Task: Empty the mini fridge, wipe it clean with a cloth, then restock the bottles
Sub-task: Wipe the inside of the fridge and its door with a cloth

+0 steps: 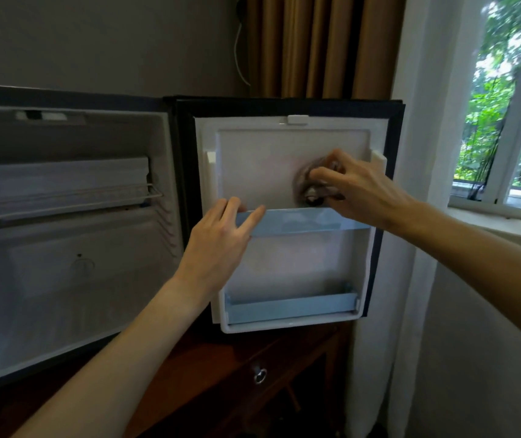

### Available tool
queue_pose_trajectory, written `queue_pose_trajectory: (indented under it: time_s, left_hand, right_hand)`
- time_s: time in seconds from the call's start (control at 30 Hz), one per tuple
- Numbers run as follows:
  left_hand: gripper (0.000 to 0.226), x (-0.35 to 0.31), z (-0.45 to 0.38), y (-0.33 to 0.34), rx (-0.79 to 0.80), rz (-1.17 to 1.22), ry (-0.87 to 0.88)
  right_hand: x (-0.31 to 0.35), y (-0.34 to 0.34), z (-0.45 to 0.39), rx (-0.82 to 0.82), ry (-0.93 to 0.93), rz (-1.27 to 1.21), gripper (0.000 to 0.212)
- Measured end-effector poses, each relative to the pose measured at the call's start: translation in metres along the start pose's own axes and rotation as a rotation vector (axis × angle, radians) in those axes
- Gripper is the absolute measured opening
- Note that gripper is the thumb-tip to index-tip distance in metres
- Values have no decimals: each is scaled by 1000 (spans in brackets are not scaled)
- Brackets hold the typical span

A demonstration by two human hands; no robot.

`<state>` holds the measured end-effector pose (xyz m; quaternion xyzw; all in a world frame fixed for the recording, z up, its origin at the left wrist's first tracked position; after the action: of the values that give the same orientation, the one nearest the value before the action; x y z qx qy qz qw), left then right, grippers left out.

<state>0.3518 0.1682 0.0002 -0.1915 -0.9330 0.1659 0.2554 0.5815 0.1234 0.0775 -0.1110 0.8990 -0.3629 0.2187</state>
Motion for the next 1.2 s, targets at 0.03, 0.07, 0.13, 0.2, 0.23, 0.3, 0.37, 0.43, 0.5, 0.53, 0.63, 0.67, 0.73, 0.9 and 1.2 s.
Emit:
queue_pose_trajectory:
  time_s: [0.03, 0.07, 0.13, 0.2, 0.23, 0.3, 0.37, 0.43, 0.5, 0.53, 0.63, 0.67, 0.73, 0.9, 1.2]
  left_hand:
    - [58, 0, 0, 0, 0, 2, 1]
    - [58, -1, -1, 0, -1, 5, -2]
    - [56, -4, -3, 0, -12, 6, -18]
    - [52, -6, -4, 0, -38, -5, -35]
    - [50, -6, -4, 0, -43, -7, -40]
    - [47, -6, -5, -1, -39, -7, -41]
    - [48, -5, -4, -1, -29, -15, -22]
    - [51, -4, -4, -2, -17, -20, -3]
    - [54, -2, -5, -3, 0, -11, 1]
    - [56, -1, -6, -3, 6, -1, -1]
    - [58, 0, -8, -5, 30, 44, -17]
    - [58, -1, -8, -6, 37, 49, -24]
    - [58, -1, -8, -5, 39, 57, -32]
    - [56, -2, -5, -7, 30, 79, -31]
    - [52, 2, -3, -10, 4, 44, -27]
  right_hand:
    - [8, 2, -7, -6, -26, -23, 41]
    - [18, 6, -17, -5, -51, -42, 37]
    - [40, 14, -42, 12, -84, -91, 33]
    - [66, 23, -70, 7, -125, -154, 30]
    - [78, 27, -82, 6, -147, -172, 29]
    - [92, 31, -99, 14, -164, -180, 29]
    - [92, 30, -100, 36, -156, -197, 31]
    - [84, 26, -88, 62, -160, -196, 32]
    - [70, 20, -69, 96, -136, -159, 31]
    - [60, 17, -58, 118, -107, -137, 28]
    - [18, 2, -17, 155, 16, -101, 26]
    - [4, -3, -4, 155, 55, -83, 26]
    - [-16, -12, 14, 171, 116, -22, 24]
    - [8, -7, -4, 187, 92, -12, 24]
    - [112, 13, -104, 85, -84, -199, 30]
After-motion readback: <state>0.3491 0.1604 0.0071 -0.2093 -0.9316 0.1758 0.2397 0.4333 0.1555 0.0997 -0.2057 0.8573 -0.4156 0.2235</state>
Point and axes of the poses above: each hand's wrist, its own z-axis away from the middle knuckle, its own y-axis out of the palm, x = y × z, the point moved 5 cm from there along -z, towards the middle knuckle, and after that the axes turned 11 degrees about -z, right-handed, at the moved point
